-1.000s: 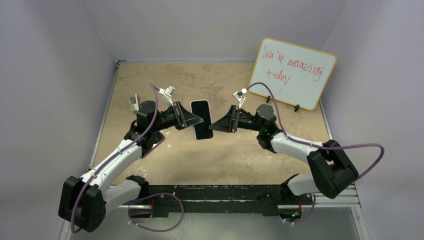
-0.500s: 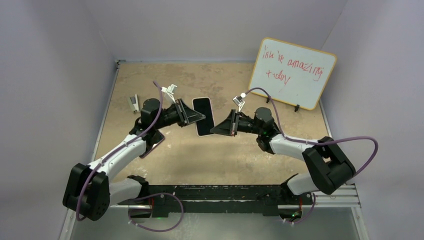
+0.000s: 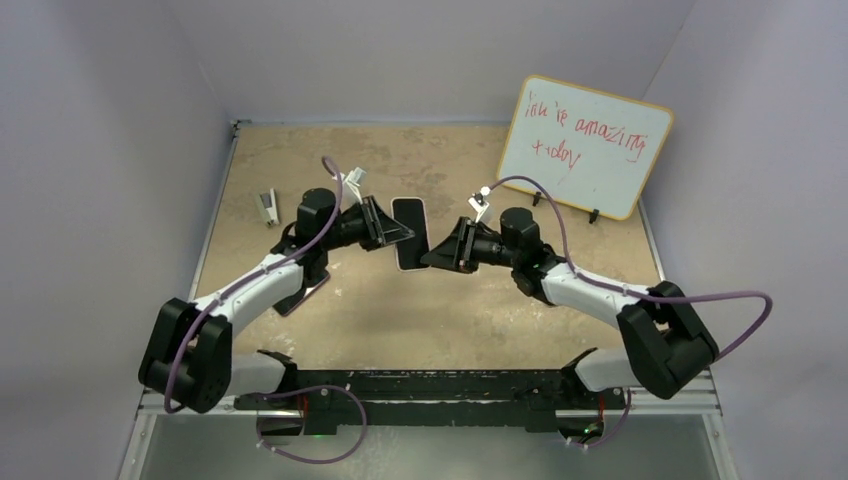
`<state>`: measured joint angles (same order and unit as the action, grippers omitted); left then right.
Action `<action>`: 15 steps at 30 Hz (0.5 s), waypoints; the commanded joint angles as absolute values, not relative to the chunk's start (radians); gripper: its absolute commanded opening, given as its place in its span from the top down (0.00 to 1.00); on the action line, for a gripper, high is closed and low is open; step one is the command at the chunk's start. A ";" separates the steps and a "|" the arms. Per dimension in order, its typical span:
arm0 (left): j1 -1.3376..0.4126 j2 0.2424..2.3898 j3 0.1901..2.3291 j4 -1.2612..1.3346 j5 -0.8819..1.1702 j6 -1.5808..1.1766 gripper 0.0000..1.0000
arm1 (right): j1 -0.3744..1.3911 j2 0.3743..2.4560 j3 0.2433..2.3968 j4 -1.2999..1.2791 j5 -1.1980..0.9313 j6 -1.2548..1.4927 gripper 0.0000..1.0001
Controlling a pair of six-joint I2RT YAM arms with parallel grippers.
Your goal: Put the phone into the phone case
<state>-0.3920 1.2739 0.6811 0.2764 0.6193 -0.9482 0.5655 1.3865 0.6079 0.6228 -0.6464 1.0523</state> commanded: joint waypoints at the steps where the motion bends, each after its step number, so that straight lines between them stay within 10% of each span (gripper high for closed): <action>1: -0.379 1.373 0.750 0.266 0.546 -0.830 1.00 | 0.567 1.291 0.704 0.316 -0.481 0.882 0.47; 8: -0.361 1.656 0.942 0.233 0.577 -0.731 1.00 | 0.565 1.196 0.721 0.065 -0.266 0.766 0.02; 15: -0.352 1.889 1.157 0.136 0.598 -0.667 0.98 | 0.566 1.159 0.771 -0.136 -0.036 0.691 0.01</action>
<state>-0.3649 1.8320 1.0370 0.1173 0.5617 -0.7315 0.5674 1.1923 0.7147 0.0208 -0.2092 0.7673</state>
